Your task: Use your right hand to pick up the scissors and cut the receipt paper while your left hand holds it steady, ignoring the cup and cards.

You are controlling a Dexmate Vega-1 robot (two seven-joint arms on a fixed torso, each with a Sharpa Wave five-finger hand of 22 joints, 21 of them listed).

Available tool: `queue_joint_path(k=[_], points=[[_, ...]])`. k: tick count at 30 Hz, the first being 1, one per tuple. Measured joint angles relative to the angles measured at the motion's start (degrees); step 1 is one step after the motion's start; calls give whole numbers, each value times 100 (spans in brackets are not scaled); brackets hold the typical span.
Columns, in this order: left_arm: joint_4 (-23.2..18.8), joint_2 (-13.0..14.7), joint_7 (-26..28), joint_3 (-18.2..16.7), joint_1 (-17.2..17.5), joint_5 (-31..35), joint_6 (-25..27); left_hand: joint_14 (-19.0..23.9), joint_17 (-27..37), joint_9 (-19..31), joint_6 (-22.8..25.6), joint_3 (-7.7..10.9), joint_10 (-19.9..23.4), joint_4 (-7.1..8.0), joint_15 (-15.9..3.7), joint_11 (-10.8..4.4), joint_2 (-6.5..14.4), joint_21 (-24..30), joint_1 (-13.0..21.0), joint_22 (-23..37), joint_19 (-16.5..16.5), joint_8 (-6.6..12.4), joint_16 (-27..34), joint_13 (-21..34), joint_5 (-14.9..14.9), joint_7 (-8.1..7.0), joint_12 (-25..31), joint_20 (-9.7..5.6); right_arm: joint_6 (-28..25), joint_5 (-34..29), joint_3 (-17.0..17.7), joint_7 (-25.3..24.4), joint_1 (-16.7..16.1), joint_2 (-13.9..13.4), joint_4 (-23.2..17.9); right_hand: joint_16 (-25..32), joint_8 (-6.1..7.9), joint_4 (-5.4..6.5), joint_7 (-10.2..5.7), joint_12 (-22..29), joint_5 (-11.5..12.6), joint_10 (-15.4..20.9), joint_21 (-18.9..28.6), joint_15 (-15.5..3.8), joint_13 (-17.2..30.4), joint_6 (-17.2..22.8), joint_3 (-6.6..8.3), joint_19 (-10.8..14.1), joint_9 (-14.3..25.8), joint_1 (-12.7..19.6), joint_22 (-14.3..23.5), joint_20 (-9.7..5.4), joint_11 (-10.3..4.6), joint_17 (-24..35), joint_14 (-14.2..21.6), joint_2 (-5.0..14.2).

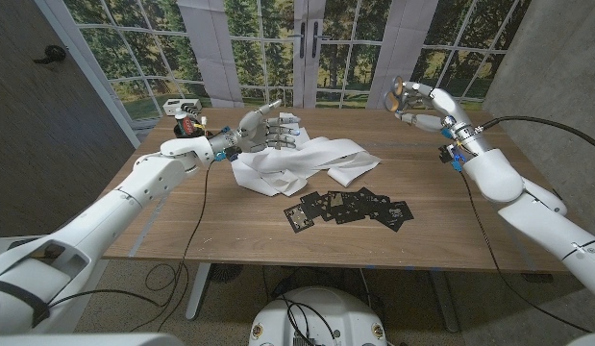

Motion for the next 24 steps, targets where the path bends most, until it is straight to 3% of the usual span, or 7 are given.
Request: queue_joint_path(k=[3,4,11,15,22,24], points=[[56,-7,0,22,-63,0,0,-125,0,0,7,23,-63,-23,82,40,-18,-62,38,0,-121,0,-120,-40,0,7,-89,67,9,-119,0,-50,0,0,0,-1,0,0,0,-6,11,0,46,0,0,0,0,-32,-1,2,1,32,0,13,0,-2],[66,-7,-1005,26,-73,-284,297,-166,0,0,52,23,-93,-23,117,32,-7,-63,91,-11,-155,16,-159,-61,0,14,-128,98,9,-134,-5,-56,-22,55,-31,-1,0,0,0,-7,18,0,46,0,0,0,0,-31,-1,2,1,31,0,16,0,-2],[174,-6,-1303,76,-209,-325,432,-494,1,0,121,80,-315,-79,338,130,83,-150,272,-27,-500,23,-423,-159,0,82,-320,241,37,-336,-46,-114,-2,58,-41,-23,0,0,0,-9,25,-1,82,-1,1,0,0,-53,-1,2,-28,10,-1,22,-1,-2],[266,-13,-1499,107,-285,-355,498,-596,1,1,172,131,-178,-76,439,-2,179,-150,368,-26,-601,23,-541,-201,0,92,-320,275,53,-399,-74,-119,27,59,-42,-23,0,0,0,-9,26,-1,83,-1,1,0,0,-53,-1,3,-29,10,-1,22,-1,-3],[456,-62,-1749,155,-412,-397,588,-1021,1,1,234,161,-260,-92,593,132,166,-221,435,-26,-826,23,-820,-254,0,31,-507,383,66,-489,-118,-119,66,67,-43,-67,0,0,0,-9,25,-1,128,2,2,0,0,-52,-2,16,-29,11,-1,49,41,-16],[545,-102,-1834,164,-452,-424,623,-1154,1,1,178,185,-352,-115,667,147,201,-272,480,-46,-952,-14,-914,-255,0,86,-574,420,70,-508,-137,-119,82,73,-42,-67,0,0,0,-10,25,-1,128,2,2,0,0,-52,-2,16,-29,11,-1,49,41,-16]])
